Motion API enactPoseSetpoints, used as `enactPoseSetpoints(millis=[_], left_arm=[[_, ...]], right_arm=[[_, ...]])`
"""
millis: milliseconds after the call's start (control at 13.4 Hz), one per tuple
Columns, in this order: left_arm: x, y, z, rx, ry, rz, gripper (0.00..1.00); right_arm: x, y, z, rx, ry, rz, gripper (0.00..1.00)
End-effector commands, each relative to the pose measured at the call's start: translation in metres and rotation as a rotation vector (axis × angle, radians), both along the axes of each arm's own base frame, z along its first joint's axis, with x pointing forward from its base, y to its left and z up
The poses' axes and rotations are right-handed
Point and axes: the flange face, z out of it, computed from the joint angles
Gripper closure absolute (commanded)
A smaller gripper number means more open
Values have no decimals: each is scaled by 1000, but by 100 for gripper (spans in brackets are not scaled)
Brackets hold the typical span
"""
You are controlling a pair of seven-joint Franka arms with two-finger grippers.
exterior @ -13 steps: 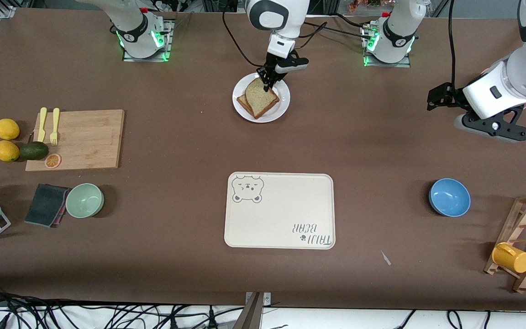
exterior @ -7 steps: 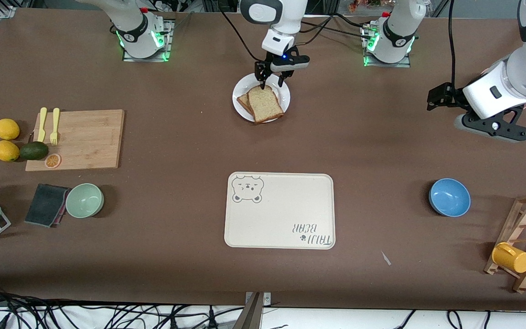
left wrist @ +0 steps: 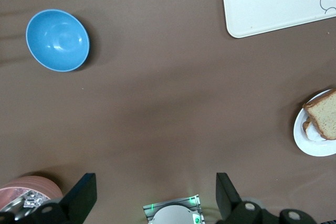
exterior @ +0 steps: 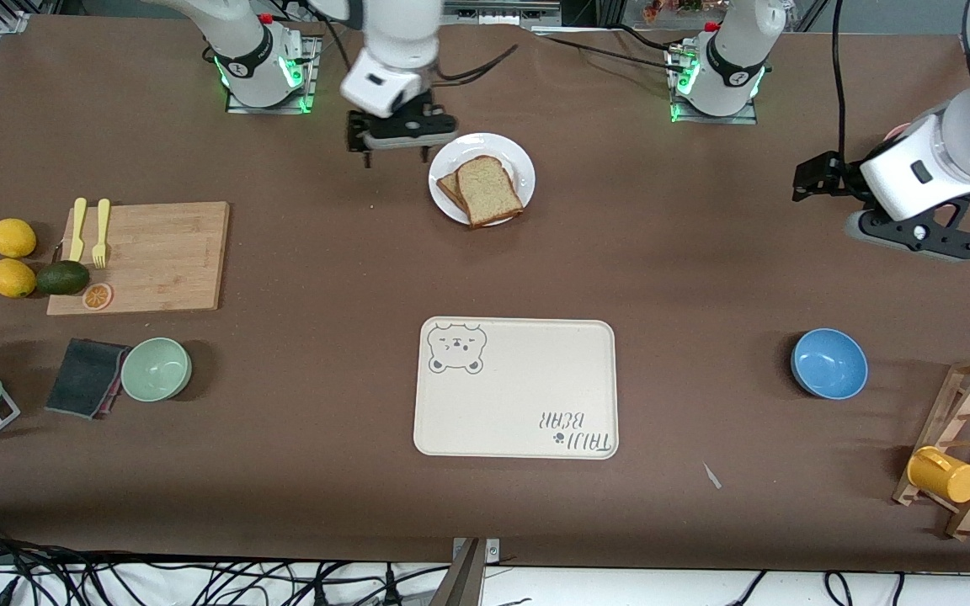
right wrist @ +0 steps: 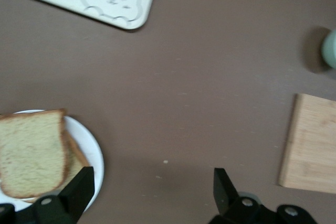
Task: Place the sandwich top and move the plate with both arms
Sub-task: 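Withdraw the right gripper while the left gripper reaches toward the plate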
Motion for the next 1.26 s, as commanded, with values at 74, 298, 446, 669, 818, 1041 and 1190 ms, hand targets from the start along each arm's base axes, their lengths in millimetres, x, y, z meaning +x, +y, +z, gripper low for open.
enactPoseSetpoints(millis=[74,298,446,669,818,1041,1190], left_arm=[[-6,19,-14,-85,87,34,0],[-2,-1,-69,-200,292,19,0],[12,-30,-111,-313,355,14,0],[-1,-116,-175,-331,326,-51,0],[-25,-162,-221,-365,300,-58,0],[-55,-200,-279,-446,310,15,0],[-72,-211,-320,-468,355,47,0]], right_arm=[[64,-100,41,153,70,-89,0],[111,-178,72,186,71,-226,0],[122,-211,78,276,116,-281,0],[136,-251,96,308,120,-331,0],[151,-275,109,265,120,-289,0],[168,-313,121,240,126,-252,0],[172,-319,131,212,118,-248,0]])
